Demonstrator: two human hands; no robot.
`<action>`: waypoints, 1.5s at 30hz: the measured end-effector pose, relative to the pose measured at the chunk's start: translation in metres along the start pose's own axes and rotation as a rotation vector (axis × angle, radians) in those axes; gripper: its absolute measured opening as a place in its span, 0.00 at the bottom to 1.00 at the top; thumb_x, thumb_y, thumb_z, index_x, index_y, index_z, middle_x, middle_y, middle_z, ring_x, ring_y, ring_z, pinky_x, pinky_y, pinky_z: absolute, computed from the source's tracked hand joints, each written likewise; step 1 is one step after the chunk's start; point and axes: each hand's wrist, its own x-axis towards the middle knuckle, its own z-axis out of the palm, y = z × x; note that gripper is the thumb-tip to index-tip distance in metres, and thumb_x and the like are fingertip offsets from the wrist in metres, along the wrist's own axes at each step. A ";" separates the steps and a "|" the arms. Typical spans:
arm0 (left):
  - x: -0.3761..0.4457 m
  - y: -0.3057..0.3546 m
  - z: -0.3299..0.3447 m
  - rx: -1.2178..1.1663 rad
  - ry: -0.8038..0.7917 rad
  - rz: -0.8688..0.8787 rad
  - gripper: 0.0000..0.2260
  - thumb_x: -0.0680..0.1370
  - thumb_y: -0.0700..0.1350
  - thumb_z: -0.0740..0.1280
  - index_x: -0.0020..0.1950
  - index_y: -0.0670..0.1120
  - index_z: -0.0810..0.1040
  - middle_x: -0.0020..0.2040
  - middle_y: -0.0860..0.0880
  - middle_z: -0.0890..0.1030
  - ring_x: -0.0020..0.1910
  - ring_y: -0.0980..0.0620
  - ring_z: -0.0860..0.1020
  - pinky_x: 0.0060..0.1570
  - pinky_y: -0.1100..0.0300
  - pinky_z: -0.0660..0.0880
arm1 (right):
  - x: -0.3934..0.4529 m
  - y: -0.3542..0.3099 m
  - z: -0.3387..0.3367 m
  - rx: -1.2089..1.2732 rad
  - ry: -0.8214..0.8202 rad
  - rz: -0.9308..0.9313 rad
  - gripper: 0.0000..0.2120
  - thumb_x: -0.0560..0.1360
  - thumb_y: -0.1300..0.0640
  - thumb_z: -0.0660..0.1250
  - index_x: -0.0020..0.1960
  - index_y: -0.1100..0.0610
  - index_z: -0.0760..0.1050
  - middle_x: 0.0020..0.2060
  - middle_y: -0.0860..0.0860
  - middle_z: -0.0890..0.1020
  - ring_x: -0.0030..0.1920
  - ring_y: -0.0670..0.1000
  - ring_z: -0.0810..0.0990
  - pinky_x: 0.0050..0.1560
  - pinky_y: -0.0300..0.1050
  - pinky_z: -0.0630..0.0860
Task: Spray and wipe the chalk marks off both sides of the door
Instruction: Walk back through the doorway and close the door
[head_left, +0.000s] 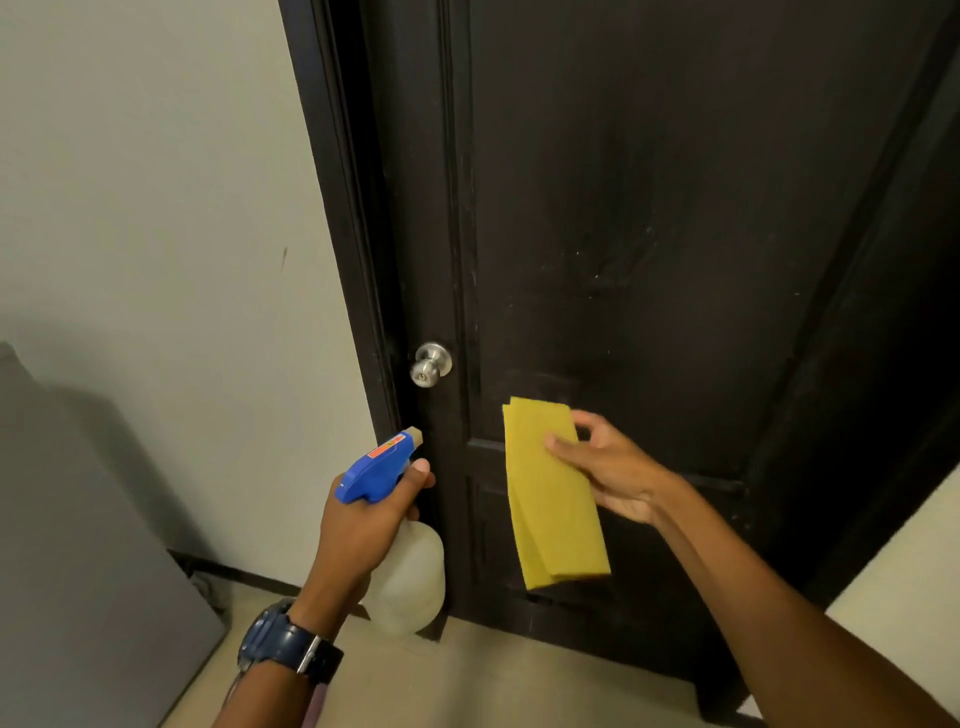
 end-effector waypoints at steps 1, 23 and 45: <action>-0.001 -0.001 -0.006 -0.005 -0.016 0.005 0.14 0.73 0.61 0.66 0.44 0.52 0.82 0.32 0.52 0.81 0.31 0.59 0.79 0.40 0.61 0.74 | -0.005 0.009 0.005 -0.037 -0.041 0.041 0.34 0.72 0.62 0.76 0.73 0.52 0.65 0.60 0.58 0.80 0.58 0.57 0.83 0.56 0.59 0.82; -0.021 0.003 -0.075 -0.041 -0.066 0.116 0.07 0.79 0.51 0.67 0.52 0.50 0.81 0.34 0.60 0.82 0.31 0.61 0.79 0.38 0.65 0.72 | -0.049 -0.007 0.097 -0.246 0.033 -0.185 0.14 0.82 0.61 0.65 0.64 0.48 0.75 0.58 0.51 0.83 0.57 0.52 0.84 0.56 0.62 0.81; -0.031 -0.009 -0.073 -0.022 -0.010 0.060 0.12 0.76 0.55 0.67 0.50 0.48 0.82 0.33 0.58 0.82 0.32 0.60 0.79 0.39 0.63 0.72 | -0.047 -0.008 0.090 -0.695 -0.027 -0.441 0.22 0.78 0.68 0.66 0.53 0.41 0.84 0.59 0.42 0.82 0.62 0.45 0.78 0.61 0.54 0.80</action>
